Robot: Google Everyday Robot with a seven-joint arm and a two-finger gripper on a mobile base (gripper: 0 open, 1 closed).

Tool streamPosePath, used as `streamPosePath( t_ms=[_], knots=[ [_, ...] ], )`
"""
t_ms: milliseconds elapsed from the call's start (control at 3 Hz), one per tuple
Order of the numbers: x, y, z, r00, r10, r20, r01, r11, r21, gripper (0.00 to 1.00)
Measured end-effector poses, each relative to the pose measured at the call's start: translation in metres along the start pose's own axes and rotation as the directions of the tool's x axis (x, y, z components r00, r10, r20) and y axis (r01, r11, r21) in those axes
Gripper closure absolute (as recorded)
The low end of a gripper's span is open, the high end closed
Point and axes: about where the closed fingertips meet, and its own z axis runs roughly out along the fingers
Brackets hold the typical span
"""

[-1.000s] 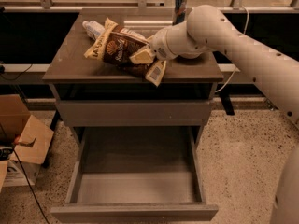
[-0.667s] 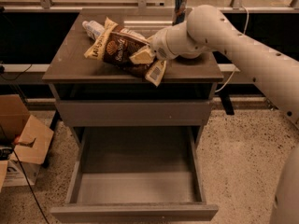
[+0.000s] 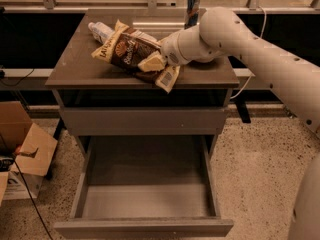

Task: Pick brown chip bag from middle drawer and place on counter

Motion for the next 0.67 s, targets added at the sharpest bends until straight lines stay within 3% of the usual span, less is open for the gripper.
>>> streamPosePath(
  t_ms=[333, 667],
  knots=[
    [0.0000, 0.0010, 0.0015, 1.000, 0.000, 0.000, 0.000, 1.0000, -0.003, 0.00],
    [0.0000, 0.0010, 0.0015, 1.000, 0.000, 0.000, 0.000, 1.0000, -0.003, 0.00]
  ],
)
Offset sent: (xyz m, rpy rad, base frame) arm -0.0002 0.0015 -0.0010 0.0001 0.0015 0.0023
